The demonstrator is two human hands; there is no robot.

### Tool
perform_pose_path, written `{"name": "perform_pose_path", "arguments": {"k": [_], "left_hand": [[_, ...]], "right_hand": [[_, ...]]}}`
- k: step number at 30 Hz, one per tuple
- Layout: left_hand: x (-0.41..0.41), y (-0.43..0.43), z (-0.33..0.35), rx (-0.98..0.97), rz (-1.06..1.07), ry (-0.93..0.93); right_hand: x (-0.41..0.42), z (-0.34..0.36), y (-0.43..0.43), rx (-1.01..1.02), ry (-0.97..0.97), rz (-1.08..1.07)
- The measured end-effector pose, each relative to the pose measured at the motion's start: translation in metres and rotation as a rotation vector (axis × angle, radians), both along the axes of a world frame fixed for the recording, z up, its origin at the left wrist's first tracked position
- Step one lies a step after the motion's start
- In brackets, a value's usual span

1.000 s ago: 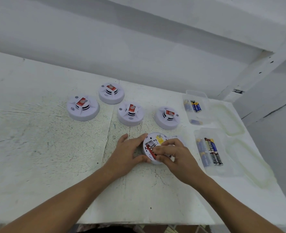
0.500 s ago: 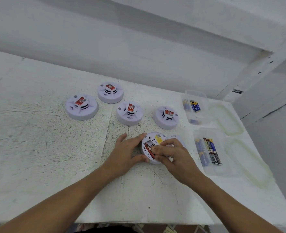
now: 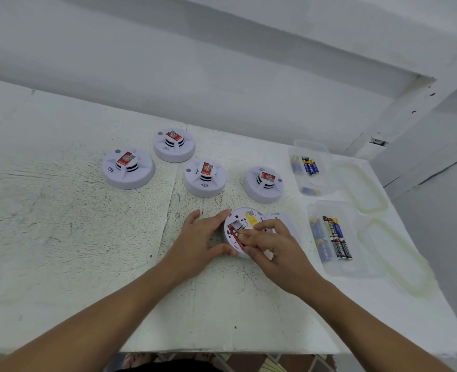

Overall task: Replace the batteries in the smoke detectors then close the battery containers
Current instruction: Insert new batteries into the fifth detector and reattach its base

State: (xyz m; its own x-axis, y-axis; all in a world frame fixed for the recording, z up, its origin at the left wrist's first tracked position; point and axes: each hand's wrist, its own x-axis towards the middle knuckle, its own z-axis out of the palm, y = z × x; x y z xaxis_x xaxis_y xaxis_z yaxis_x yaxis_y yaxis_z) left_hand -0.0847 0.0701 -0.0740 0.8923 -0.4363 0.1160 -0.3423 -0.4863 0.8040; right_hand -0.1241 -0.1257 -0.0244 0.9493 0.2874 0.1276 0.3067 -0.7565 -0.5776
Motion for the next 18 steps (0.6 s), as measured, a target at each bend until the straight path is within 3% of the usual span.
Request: {"name": "perform_pose_path", "arguments": {"k": [8, 13, 18], "left_hand": [[-0.001, -0.001, 0.000, 0.013, 0.013, -0.022], [-0.002, 0.000, 0.001, 0.005, 0.004, -0.014], [-0.004, 0.000, 0.001, 0.028, -0.006, -0.014]], "right_hand": [[-0.004, -0.007, 0.001, 0.001, -0.078, 0.028], [-0.001, 0.005, 0.003, -0.023, 0.012, 0.003], [0.015, 0.041, 0.008, -0.104, 0.247, 0.038]]}}
